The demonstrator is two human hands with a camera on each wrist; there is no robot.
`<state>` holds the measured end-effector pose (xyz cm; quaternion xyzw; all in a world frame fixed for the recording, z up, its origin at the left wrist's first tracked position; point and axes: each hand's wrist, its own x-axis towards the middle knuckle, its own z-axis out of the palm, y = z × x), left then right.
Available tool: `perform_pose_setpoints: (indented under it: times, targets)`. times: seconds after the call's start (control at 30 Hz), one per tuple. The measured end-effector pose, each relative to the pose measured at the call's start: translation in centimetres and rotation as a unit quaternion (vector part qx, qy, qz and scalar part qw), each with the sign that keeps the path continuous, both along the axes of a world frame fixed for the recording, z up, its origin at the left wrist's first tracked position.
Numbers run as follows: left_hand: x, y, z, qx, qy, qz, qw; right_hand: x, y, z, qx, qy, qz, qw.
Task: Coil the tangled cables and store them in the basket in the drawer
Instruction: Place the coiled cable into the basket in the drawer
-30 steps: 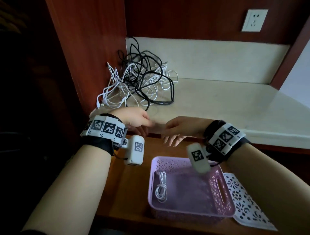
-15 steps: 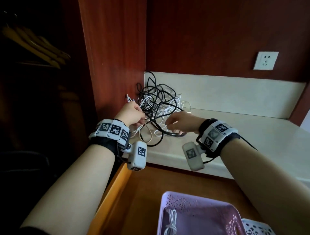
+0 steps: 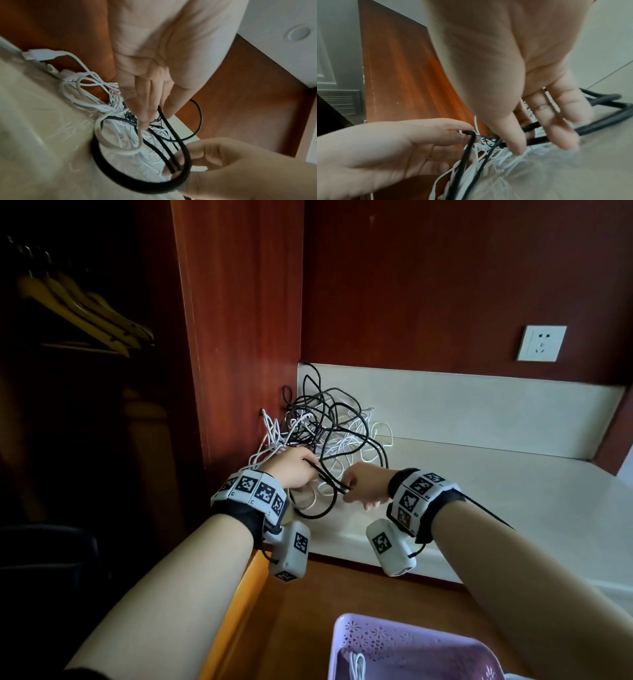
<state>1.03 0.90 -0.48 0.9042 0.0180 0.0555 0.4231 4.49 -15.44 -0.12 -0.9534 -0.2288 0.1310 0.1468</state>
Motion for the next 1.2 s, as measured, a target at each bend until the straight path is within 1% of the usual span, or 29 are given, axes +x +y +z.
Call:
perform_pose_setpoints:
  times: [0.07, 0.13, 0.17, 0.2, 0.27, 0.3, 0.33, 0.37, 0.4, 0.43, 0.47, 0.5, 0.53, 0.57, 0.6, 0.67, 0.73, 0.77, 0.83, 0.87, 0.93, 1.0, 1.07, 1.1, 1.13, 1.17, 1.2]
  targets:
    - [0.2, 0.0, 0.3, -0.024, -0.02, 0.02, 0.999, 0.2, -0.8, 0.1, -0.001, -0.023, -0.012, 1.0]
    - [0.3, 0.0, 0.9, -0.1, -0.074, 0.061, 0.99, 0.9, -1.8, 0.3, 0.032, -0.065, -0.041, 0.997]
    - [0.1, 0.1, 1.5, -0.14, -0.109, 0.079, 0.981, 1.4, -2.4, 0.3, 0.053, -0.103, -0.072, 0.991]
    - [-0.1, 0.2, 2.0, -0.173, -0.145, 0.093, 0.97, 2.0, -3.1, 0.3, 0.08, -0.158, -0.117, 0.977]
    - [-0.1, 0.7, 3.0, -0.232, -0.204, 0.108, 0.945, 3.0, -4.9, 0.5, 0.158, -0.257, -0.226, 0.926]
    - [-0.2, 1.0, 3.4, -0.254, -0.216, 0.111, 0.936, 3.4, -5.8, 0.9, 0.188, -0.276, -0.271, 0.903]
    - [-0.2, 1.1, 3.6, -0.268, -0.216, 0.108, 0.933, 3.8, -6.5, 1.1, 0.191, -0.266, -0.299, 0.896]
    - [-0.3, 1.1, 3.6, -0.27, -0.197, 0.1, 0.937, 4.0, -6.9, 1.1, 0.168, -0.229, -0.3, 0.911]
    - [-0.4, 0.9, 3.5, -0.263, -0.165, 0.089, 0.946, 4.2, -6.9, 1.0, 0.125, -0.172, -0.285, 0.935]
    - [-0.4, 0.7, 3.1, -0.253, -0.133, 0.077, 0.955, 4.1, -6.7, 0.7, 0.097, -0.111, -0.271, 0.951]
    - [-0.6, 0.5, 2.7, -0.249, -0.111, 0.066, 0.96, 4.1, -6.4, 0.3, 0.092, -0.061, -0.261, 0.959]
    - [-0.9, 0.3, 2.3, -0.254, -0.097, 0.055, 0.961, 3.8, -6.0, 0.2, 0.075, -0.046, -0.245, 0.965]
    - [-1.1, 0.2, 2.0, -0.265, -0.086, 0.044, 0.959, 3.9, -5.5, 0.1, 0.095, -0.03, -0.234, 0.967]
    - [-1.3, 0.2, 1.8, -0.276, -0.077, 0.031, 0.958, 3.8, -5.2, 0.2, 0.152, -0.025, -0.216, 0.964]
    - [-1.5, 0.2, 1.8, -0.285, -0.069, 0.014, 0.956, 3.4, -4.8, 0.2, 0.183, -0.041, -0.178, 0.966]
    - [-2.0, 0.1, 2.1, -0.289, -0.06, -0.022, 0.955, 1.7, -3.4, 0.9, 0.28, 0.001, -0.112, 0.953]
    - [-2.3, 0.0, 2.8, -0.288, -0.063, -0.05, 0.954, -0.3, -1.8, 1.7, 0.314, 0.053, -0.011, 0.948]
    - [-2.4, -0.1, 3.2, -0.283, -0.069, -0.06, 0.955, -1.2, -1.1, 2.0, 0.32, 0.101, 0.044, 0.941]
    - [-2.7, -0.1, 4.0, -0.27, -0.088, -0.071, 0.956, -2.5, -0.2, 2.4, 0.304, 0.206, 0.15, 0.918]
    - [-2.8, -0.1, 4.4, -0.273, -0.1, -0.074, 0.954, -3.0, 0.2, 2.6, 0.289, 0.245, 0.194, 0.905]
    - [-3.0, 0.0, 5.0, -0.291, -0.121, -0.081, 0.946, -3.7, 0.7, 2.7, 0.25, 0.285, 0.252, 0.89]
    - [-3.2, 0.0, 5.5, -0.31, -0.14, -0.088, 0.936, -4.1, 0.9, 2.6, 0.194, 0.3, 0.294, 0.887]
    - [-3.4, 0.1, 5.9, -0.328, -0.16, -0.083, 0.927, -4.1, 0.3, 2.6, 0.13, 0.295, 0.307, 0.896]
    - [-3.5, 0.2, 6.0, -0.336, -0.171, -0.075, 0.923, -3.7, -0.4, 2.5, 0.118, 0.272, 0.292, 0.909]
    - [-3.5, 0.4, 6.1, -0.345, -0.183, -0.066, 0.918, -3.5, -1.1, 2.5, 0.131, 0.239, 0.26, 0.927]
    - [-3.4, 0.6, 6.2, -0.352, -0.193, -0.057, 0.914, -3.1, -1.8, 2.6, 0.17, 0.196, 0.207, 0.943]
    - [-3.3, 0.7, 6.1, -0.354, -0.2, -0.049, 0.912, -2.6, -2.5, 2.7, 0.237, 0.154, 0.136, 0.95]
